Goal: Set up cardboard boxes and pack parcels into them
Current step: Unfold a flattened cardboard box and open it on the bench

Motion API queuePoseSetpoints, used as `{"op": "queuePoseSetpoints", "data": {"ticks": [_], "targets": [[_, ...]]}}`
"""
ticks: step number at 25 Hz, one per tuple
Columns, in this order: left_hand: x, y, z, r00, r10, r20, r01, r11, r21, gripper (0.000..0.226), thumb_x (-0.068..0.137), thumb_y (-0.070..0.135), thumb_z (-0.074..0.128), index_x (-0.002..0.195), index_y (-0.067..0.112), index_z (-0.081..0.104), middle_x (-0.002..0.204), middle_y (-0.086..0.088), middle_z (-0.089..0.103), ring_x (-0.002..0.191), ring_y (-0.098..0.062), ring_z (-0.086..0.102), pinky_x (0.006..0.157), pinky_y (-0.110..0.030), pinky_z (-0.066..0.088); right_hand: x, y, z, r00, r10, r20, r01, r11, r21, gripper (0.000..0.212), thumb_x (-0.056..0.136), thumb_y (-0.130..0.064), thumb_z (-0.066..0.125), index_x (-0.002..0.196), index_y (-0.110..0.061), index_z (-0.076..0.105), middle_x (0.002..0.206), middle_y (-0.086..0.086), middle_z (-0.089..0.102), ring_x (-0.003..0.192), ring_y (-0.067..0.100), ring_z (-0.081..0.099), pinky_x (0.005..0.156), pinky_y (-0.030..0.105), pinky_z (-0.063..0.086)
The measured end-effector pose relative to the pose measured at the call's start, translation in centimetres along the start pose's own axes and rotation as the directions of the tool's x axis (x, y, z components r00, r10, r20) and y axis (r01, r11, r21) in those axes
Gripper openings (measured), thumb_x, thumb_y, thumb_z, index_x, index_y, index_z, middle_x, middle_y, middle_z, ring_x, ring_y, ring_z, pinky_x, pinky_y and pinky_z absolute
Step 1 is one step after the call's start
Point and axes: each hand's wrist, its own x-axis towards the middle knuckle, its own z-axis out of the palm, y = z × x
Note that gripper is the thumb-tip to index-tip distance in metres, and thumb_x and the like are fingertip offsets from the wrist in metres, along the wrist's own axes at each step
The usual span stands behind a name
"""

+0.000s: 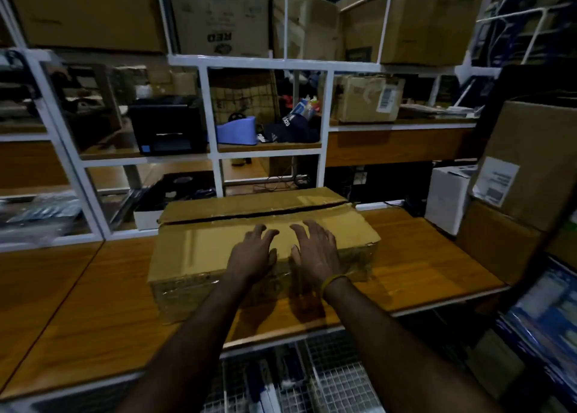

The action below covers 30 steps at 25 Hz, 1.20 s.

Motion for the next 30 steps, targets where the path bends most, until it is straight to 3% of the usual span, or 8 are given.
{"op": "queuePoseSetpoints", "data": {"ticks": [5,14,19,21,25,28,30], "targets": [[1.1,-1.9,2.0,0.987,-0.131,0.098,0.123,0.989,0.076,0.051,0.099,0.044,0.049,0.147,0.031,0.036,0.151,-0.005,0.036,0.127,-0.025,0.048,0.082,-0.039,0.055,1.7,0.8,3.5,0.997,-0.026,0.075,0.024,1.0,0.02,0.049,0.1,-0.032,0.05,0.147,-0.027,0.035,0.154,0.008,0.03,0.141,0.027,0.031,0.114,0.046,0.029],[9.0,-8.7,6.1,0.966,-0.111,0.232,0.086,0.99,0.114,0.047,0.097,0.046,0.05,0.141,0.028,0.047,0.139,-0.007,0.048,0.121,-0.029,0.051,0.09,-0.041,0.048,11.0,0.1,9.4,0.992,0.004,0.127,-0.011,0.999,0.052,0.039,0.1,-0.034,0.047,0.138,-0.03,0.042,0.152,0.005,0.028,0.134,0.028,0.04,0.104,0.043,0.04],[13.0,-11.6,7.3,0.956,-0.126,0.264,0.103,0.99,0.1,0.037,0.094,0.05,0.051,0.118,0.024,0.058,0.126,-0.01,0.057,0.118,-0.031,0.051,0.089,-0.041,0.048,14.5,-0.9,11.4,0.988,0.019,0.154,-0.025,0.999,0.035,0.042,0.098,-0.029,0.049,0.14,-0.028,0.043,0.154,0.005,0.026,0.135,0.028,0.038,0.107,0.044,0.038],[13.9,-11.8,7.6,0.949,-0.17,0.265,0.149,0.984,0.097,0.039,0.094,0.051,0.051,0.118,0.021,0.057,0.124,-0.012,0.059,0.119,-0.034,0.05,0.09,-0.042,0.047,15.0,-0.7,11.9,0.985,0.02,0.171,-0.026,0.999,0.034,0.043,0.098,-0.03,0.05,0.14,-0.029,0.043,0.155,0.004,0.025,0.137,0.028,0.036,0.109,0.045,0.036],[14.9,-11.7,7.0,0.968,-0.203,0.144,0.182,0.972,0.15,0.036,0.096,0.047,0.049,0.115,0.018,0.06,0.112,-0.012,0.066,0.111,-0.033,0.053,0.087,-0.041,0.046,15.5,-0.1,11.6,0.99,-0.011,0.142,0.007,1.0,0.029,0.044,0.099,-0.032,0.047,0.142,-0.03,0.04,0.157,0.004,0.025,0.144,0.026,0.027,0.115,0.046,0.028],[15.0,-10.5,4.4,0.979,-0.186,-0.087,0.196,0.972,0.129,0.027,0.097,0.039,0.047,0.107,0.019,0.063,0.106,-0.01,0.065,0.101,-0.029,0.055,0.082,-0.038,0.044,15.8,0.6,10.6,0.992,-0.079,0.094,0.08,0.997,-0.016,0.05,0.101,-0.038,0.042,0.149,-0.028,0.033,0.158,0.007,0.027,0.149,0.027,0.018,0.119,0.051,0.015],[14.5,-9.2,2.1,0.96,-0.171,-0.222,0.206,0.968,0.146,0.029,0.098,0.038,0.047,0.112,0.019,0.064,0.109,-0.011,0.064,0.104,-0.029,0.055,0.084,-0.039,0.043,15.9,0.9,9.6,0.993,-0.11,0.046,0.111,0.993,-0.025,0.051,0.102,-0.042,0.038,0.151,-0.027,0.029,0.157,0.009,0.028,0.15,0.03,0.017,0.119,0.056,0.008]]}}
